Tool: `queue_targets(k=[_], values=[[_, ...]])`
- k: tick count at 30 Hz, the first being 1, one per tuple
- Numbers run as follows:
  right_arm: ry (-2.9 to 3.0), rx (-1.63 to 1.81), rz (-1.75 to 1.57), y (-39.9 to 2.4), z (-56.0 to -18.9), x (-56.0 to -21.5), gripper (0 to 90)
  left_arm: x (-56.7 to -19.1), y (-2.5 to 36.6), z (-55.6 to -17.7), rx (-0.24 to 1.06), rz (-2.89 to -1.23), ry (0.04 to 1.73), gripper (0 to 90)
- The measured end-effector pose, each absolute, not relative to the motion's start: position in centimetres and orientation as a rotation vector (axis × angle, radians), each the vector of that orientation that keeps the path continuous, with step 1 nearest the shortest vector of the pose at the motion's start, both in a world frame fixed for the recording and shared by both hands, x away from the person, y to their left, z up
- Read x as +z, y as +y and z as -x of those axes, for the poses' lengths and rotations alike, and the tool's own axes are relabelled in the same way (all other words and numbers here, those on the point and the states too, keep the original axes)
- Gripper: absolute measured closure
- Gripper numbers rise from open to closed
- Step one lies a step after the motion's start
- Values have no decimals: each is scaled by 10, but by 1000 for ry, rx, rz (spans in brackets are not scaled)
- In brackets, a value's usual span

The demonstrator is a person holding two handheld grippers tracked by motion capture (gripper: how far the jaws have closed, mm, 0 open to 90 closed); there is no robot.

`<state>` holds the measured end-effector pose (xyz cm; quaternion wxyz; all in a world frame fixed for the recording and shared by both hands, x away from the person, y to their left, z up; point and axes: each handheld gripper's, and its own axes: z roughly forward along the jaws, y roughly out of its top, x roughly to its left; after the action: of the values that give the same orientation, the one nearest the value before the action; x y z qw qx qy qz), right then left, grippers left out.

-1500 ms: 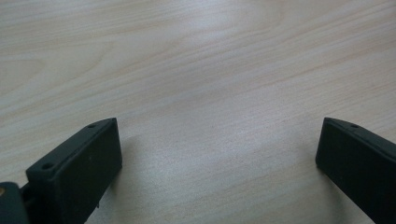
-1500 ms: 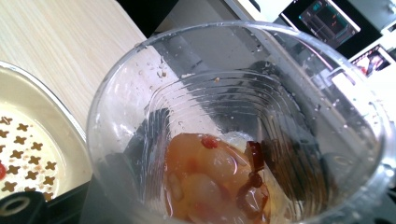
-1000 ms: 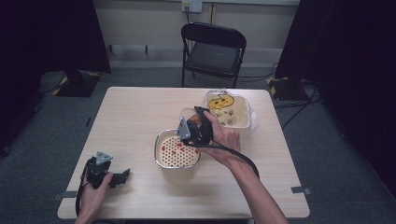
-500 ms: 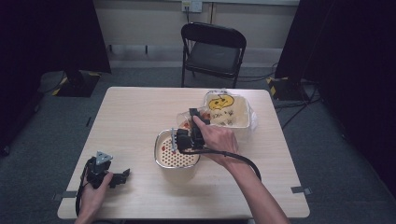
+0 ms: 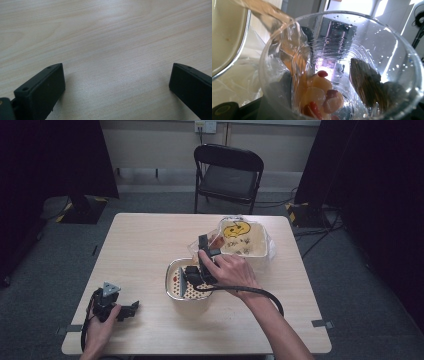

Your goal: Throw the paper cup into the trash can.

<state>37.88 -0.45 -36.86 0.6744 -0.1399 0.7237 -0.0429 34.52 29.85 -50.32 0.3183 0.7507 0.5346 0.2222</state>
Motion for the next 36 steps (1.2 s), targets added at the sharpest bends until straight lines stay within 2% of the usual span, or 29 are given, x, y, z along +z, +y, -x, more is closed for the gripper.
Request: queue_targets(k=[22, 36], values=[[1408, -385, 617, -3, -368, -380, 469, -503, 299, -345, 585, -1975, 1407, 0], [1390, -418, 635, -2, -367, -378, 475, -503, 298, -345, 582, -1970, 1408, 0]])
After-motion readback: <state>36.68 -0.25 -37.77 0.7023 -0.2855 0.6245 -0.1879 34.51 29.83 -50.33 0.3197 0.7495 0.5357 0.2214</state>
